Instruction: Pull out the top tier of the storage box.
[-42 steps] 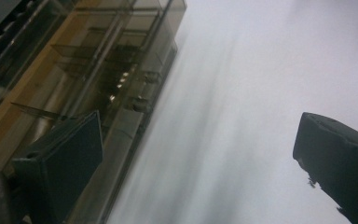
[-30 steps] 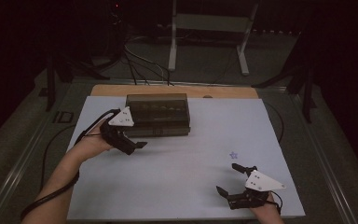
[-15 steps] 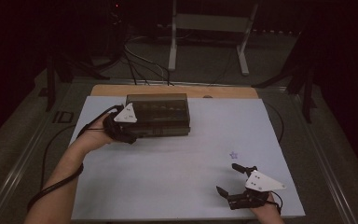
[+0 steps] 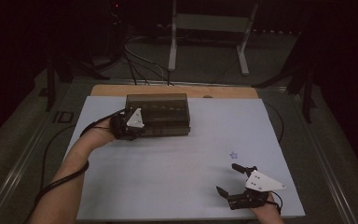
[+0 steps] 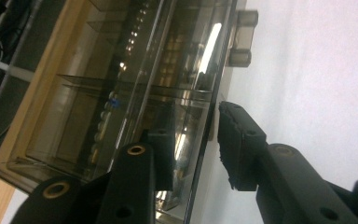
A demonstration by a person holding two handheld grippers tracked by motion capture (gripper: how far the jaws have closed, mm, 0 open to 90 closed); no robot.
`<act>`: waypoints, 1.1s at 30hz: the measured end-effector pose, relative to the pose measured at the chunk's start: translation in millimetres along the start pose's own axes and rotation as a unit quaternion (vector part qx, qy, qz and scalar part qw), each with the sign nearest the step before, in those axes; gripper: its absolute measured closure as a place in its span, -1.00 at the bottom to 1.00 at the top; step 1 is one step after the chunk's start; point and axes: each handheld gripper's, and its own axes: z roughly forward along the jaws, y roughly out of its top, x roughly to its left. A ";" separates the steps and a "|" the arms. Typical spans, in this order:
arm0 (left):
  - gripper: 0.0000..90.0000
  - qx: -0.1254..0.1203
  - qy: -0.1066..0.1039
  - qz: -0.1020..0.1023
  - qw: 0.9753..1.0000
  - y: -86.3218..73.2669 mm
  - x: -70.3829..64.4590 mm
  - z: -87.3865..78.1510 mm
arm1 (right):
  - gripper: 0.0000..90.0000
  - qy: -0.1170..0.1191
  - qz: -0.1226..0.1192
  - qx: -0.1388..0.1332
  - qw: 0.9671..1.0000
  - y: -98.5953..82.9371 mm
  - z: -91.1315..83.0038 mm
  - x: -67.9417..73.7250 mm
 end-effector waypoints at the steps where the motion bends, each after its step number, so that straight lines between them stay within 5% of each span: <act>1: 0.54 0.002 -0.003 0.004 1.000 0.6 0.3 1.3 | -0.87 0.000 0.000 0.000 1.000 -0.1 -0.1 -0.1; 19: 0.75 0.046 -0.049 0.028 0.997 11.9 4.2 12.9 | -0.87 0.000 0.004 0.002 1.000 -0.8 0.5 -0.6; 33: 0.81 0.052 -0.068 0.047 0.995 13.5 4.9 10.9 | -0.87 0.001 0.004 0.004 1.000 -1.2 0.6 -1.6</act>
